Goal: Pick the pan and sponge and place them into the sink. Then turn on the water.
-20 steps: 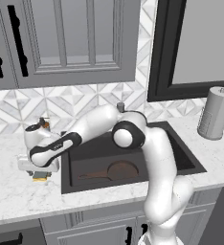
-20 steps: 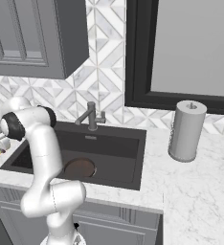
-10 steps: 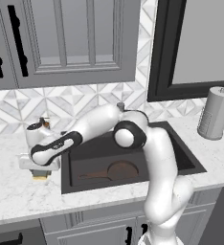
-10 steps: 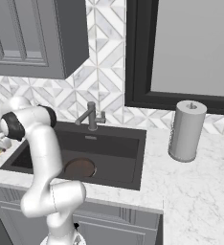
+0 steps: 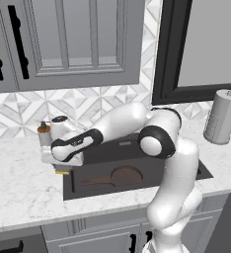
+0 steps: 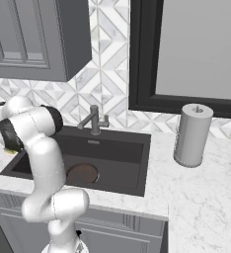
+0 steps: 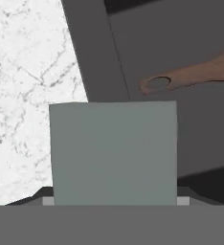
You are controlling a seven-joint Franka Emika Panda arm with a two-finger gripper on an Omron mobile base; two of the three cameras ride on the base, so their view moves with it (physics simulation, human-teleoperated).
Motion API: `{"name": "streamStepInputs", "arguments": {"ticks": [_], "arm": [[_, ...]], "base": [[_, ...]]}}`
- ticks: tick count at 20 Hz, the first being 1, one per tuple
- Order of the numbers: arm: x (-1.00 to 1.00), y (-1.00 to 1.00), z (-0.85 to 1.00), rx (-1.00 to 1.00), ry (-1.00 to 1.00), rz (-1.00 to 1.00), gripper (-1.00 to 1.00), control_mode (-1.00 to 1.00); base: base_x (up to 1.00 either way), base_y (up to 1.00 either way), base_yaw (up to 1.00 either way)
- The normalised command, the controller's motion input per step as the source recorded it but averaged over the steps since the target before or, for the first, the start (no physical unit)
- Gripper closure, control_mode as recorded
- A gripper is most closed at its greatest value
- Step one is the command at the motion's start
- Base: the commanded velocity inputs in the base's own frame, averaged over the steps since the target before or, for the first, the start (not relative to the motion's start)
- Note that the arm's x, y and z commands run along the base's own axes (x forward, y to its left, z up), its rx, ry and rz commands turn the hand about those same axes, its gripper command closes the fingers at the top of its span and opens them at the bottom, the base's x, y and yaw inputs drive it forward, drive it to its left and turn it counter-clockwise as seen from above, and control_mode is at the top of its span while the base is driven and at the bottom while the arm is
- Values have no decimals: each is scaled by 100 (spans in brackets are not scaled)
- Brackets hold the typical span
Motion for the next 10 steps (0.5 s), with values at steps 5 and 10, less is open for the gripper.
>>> {"name": "streamStepInputs", "arguments": {"ticks": [5,10], "arm": [[0,-100,-3,0,1,-4,100,-100],[17,-100,-51,0,4,-10,100,-100]], "base": [[0,0,0],[0,0,0]]}}
